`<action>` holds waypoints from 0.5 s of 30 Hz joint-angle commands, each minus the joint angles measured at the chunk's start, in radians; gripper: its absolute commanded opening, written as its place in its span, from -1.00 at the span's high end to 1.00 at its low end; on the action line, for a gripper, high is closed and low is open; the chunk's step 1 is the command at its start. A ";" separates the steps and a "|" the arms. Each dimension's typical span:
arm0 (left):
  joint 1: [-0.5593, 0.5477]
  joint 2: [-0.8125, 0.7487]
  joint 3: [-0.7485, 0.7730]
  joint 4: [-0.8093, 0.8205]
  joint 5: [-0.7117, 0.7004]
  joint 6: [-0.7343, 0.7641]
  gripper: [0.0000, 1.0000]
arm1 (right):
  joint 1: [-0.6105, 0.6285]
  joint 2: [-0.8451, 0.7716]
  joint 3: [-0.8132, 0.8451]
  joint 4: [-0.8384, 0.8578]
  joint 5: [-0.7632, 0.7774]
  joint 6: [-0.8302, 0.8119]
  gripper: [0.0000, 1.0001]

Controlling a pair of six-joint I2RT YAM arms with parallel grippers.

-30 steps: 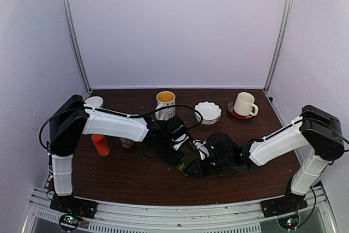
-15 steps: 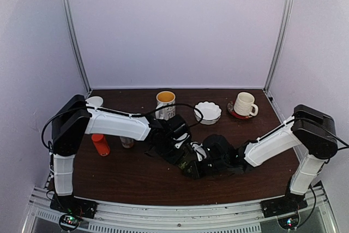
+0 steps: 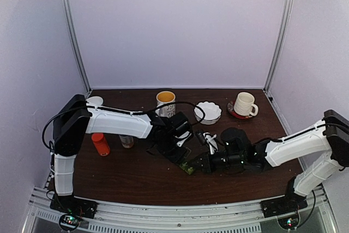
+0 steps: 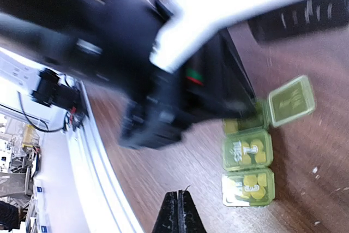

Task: Sort the pills into containers
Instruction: Pick up the pill bottle from the center of the board.

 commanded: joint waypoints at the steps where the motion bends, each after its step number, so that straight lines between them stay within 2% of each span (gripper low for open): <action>1: -0.005 0.000 0.053 -0.032 0.011 -0.005 0.59 | -0.006 -0.066 -0.012 -0.072 0.076 -0.059 0.98; 5: -0.005 -0.024 0.063 -0.043 0.011 -0.006 0.47 | -0.005 -0.098 -0.026 -0.103 0.121 -0.074 0.97; 11: -0.005 -0.118 0.038 -0.074 -0.066 -0.021 0.43 | -0.006 -0.173 -0.088 -0.076 0.217 -0.081 0.92; 15: -0.005 -0.203 -0.001 -0.082 -0.103 -0.029 0.40 | -0.006 -0.185 -0.066 -0.150 0.265 -0.140 0.84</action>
